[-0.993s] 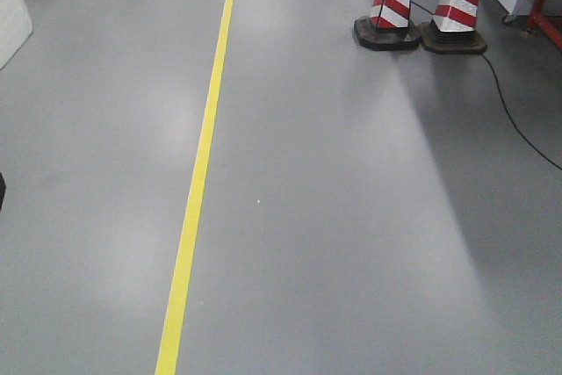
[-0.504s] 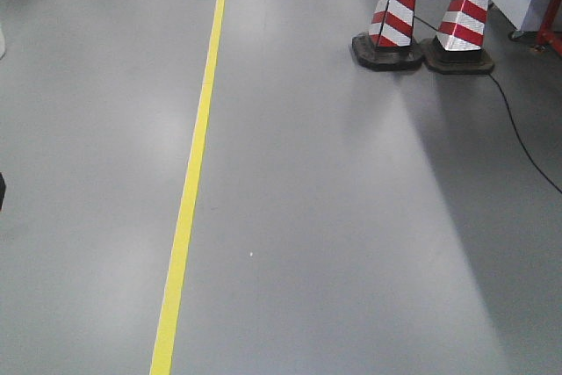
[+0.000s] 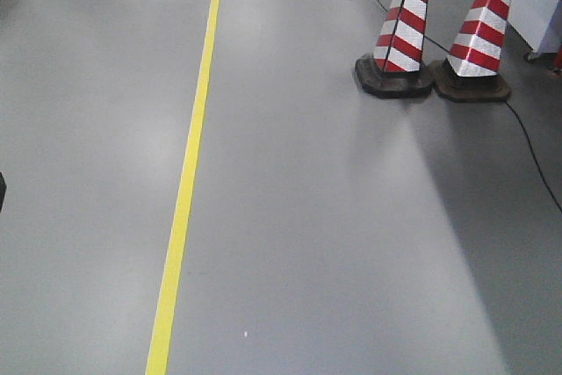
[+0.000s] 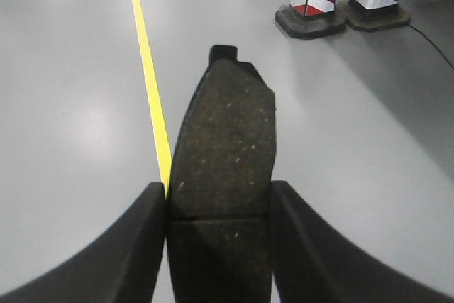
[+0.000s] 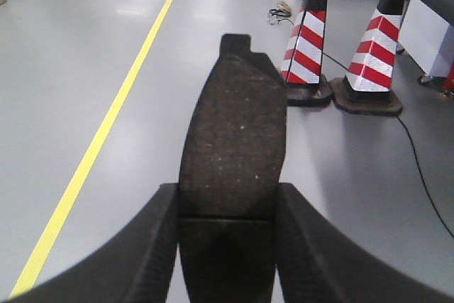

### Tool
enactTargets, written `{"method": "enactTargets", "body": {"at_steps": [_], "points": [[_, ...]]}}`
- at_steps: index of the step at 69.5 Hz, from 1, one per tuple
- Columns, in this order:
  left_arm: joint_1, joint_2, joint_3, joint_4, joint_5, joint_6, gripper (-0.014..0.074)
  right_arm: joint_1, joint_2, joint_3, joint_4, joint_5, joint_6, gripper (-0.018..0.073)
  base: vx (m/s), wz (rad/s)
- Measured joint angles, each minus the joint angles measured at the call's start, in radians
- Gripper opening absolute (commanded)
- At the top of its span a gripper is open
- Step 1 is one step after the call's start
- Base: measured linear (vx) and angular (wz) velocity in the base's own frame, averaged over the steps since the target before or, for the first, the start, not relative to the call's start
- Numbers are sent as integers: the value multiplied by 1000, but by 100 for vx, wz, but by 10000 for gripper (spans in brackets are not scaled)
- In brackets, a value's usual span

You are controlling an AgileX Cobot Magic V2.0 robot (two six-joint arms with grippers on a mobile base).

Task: Move and align brake pads A on conveyor
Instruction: 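Drive past the striped cones toward the dark conveyor belt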

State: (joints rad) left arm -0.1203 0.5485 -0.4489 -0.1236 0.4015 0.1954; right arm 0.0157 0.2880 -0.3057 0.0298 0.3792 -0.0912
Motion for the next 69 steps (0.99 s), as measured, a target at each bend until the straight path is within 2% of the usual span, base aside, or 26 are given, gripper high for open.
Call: {"method": "enactTargets", "body": {"at_steps": [69], "points": [[0, 0, 0, 0, 0, 0, 73, 0, 0, 0, 0, 0, 0, 59, 59, 1]]}}
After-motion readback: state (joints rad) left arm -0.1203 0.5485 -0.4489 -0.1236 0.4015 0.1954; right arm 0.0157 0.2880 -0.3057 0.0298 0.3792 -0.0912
